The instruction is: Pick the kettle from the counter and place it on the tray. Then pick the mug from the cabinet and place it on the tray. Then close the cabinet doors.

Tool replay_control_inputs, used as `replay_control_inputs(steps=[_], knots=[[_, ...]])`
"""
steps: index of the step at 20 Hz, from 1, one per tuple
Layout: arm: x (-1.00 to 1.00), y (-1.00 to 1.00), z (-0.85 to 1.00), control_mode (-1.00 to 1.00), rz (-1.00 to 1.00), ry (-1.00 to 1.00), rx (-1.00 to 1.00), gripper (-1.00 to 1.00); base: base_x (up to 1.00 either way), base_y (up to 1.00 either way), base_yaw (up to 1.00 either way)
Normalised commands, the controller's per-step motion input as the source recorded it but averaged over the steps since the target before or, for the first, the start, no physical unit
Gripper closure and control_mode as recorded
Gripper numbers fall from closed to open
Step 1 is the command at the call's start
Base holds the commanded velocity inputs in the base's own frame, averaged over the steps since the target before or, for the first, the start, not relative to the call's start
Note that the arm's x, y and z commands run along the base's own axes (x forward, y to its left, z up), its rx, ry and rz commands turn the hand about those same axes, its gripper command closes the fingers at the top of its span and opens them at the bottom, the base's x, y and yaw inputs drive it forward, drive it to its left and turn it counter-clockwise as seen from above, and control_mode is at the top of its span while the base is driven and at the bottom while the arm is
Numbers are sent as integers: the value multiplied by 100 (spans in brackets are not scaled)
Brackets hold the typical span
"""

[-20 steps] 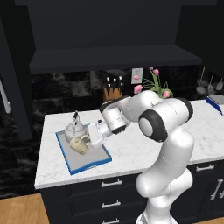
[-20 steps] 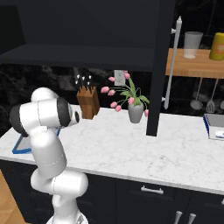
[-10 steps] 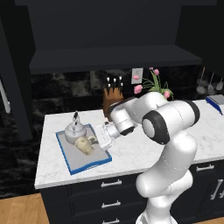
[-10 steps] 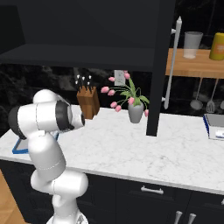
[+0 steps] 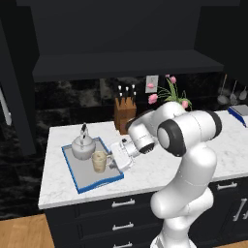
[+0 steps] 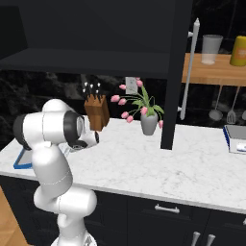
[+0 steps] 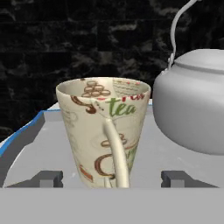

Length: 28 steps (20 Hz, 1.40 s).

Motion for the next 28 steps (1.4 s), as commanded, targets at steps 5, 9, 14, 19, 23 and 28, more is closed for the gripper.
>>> replay_control_inputs(steps=[5, 9, 14, 19, 23, 28], knots=[[1, -9, 7, -100, 4, -3, 0, -100, 0, 0, 0], [0, -1, 36, -100, 1, 0, 0, -100, 0, 0, 0], [-6, -4, 57, -100, 0, 0, 0, -100, 0, 0, 0], [-50, -22, 48, -100, 0, 2, 0, -100, 0, 0, 0], [-70, -13, 54, -100, -26, -1, 4, -100, 0, 0, 0], [-65, -12, 64, -100, -46, 0, 12, -100, 0, 0, 0]])
